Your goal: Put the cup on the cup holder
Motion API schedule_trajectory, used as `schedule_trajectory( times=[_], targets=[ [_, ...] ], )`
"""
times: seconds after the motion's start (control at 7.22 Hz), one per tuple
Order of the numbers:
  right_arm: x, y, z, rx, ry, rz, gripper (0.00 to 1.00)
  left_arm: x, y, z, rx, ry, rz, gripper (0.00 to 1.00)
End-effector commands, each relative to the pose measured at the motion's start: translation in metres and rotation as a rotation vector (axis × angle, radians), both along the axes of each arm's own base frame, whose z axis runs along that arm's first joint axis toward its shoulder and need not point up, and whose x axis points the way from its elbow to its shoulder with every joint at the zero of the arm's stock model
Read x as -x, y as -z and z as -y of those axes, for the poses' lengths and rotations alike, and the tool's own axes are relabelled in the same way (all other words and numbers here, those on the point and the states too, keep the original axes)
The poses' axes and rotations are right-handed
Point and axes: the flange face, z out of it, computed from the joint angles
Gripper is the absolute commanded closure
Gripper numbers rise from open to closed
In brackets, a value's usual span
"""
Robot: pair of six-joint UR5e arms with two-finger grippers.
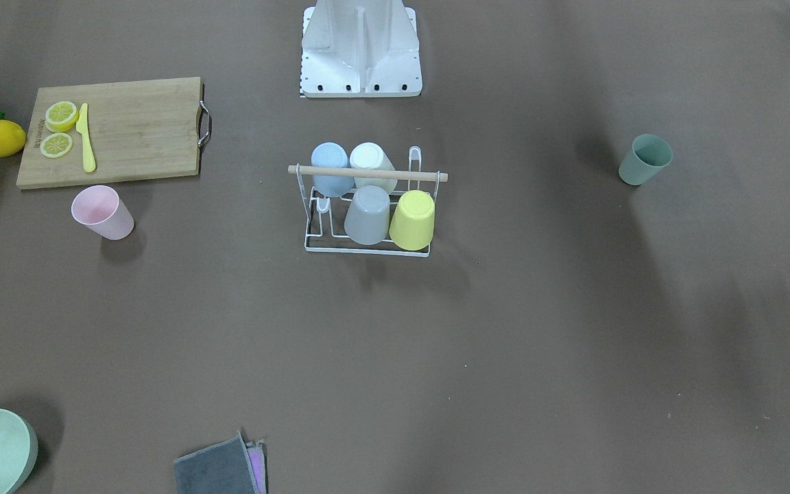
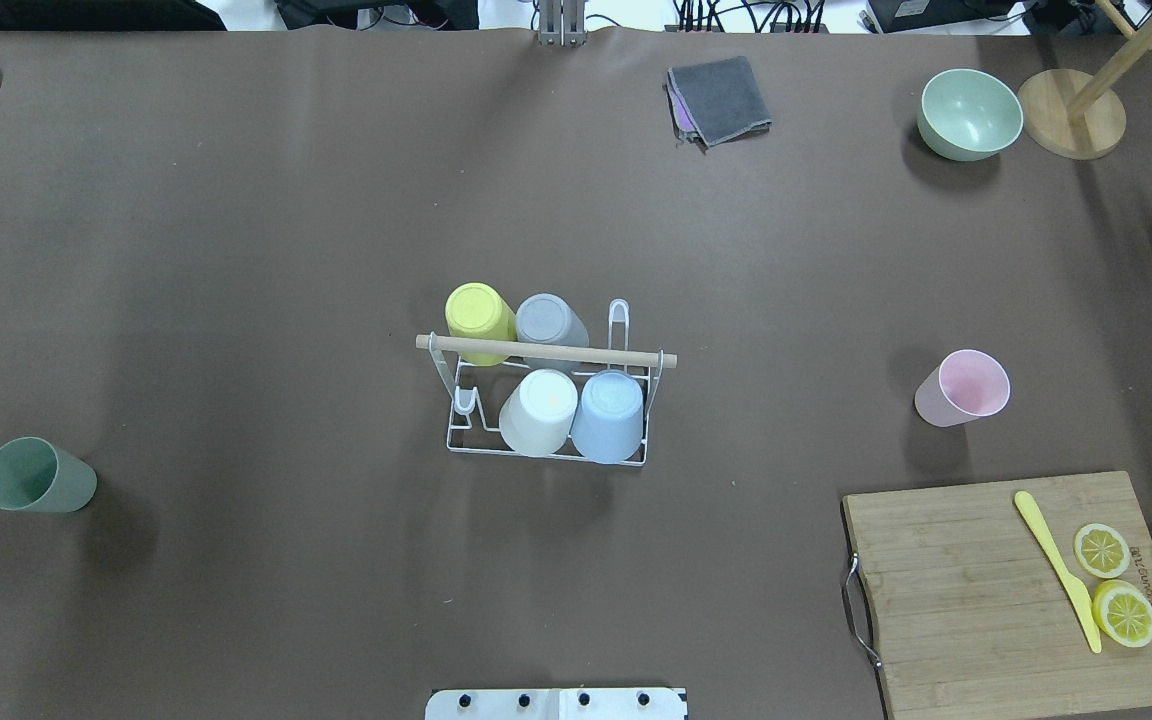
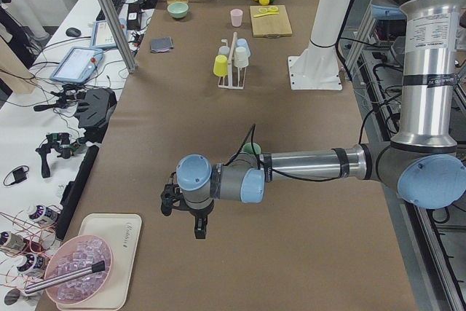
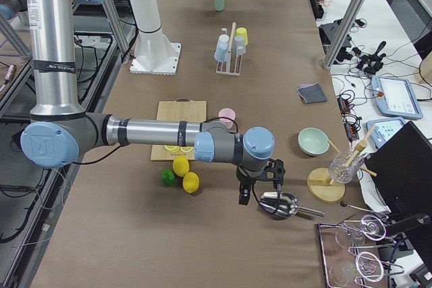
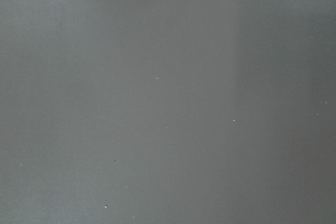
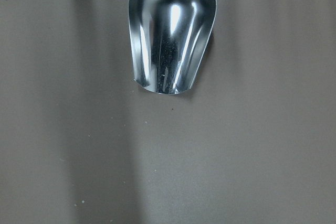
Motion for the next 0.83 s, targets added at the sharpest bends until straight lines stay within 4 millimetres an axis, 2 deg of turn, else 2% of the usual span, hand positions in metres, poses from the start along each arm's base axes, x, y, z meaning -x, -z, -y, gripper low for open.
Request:
schedule_trajectory(
  times=[0.0,0.14,0.69],
  targets=[
    [0.000,0.005,0.004,-0.009,-0.001,0.000,0.01,0.000,-0.002,0.001,0.003,0.000,0.000,0.02],
    [0.000,0.001,0.003,-0.002,-0.001,0.000,0.01,0.000,-0.003,0.001,0.005,0.000,-0.001,0.02],
    [0.002,0.013,0.012,-0.021,-0.001,0.006,0.01,0.000,0.004,0.002,-0.005,0.004,0.000,0.02]
  ],
)
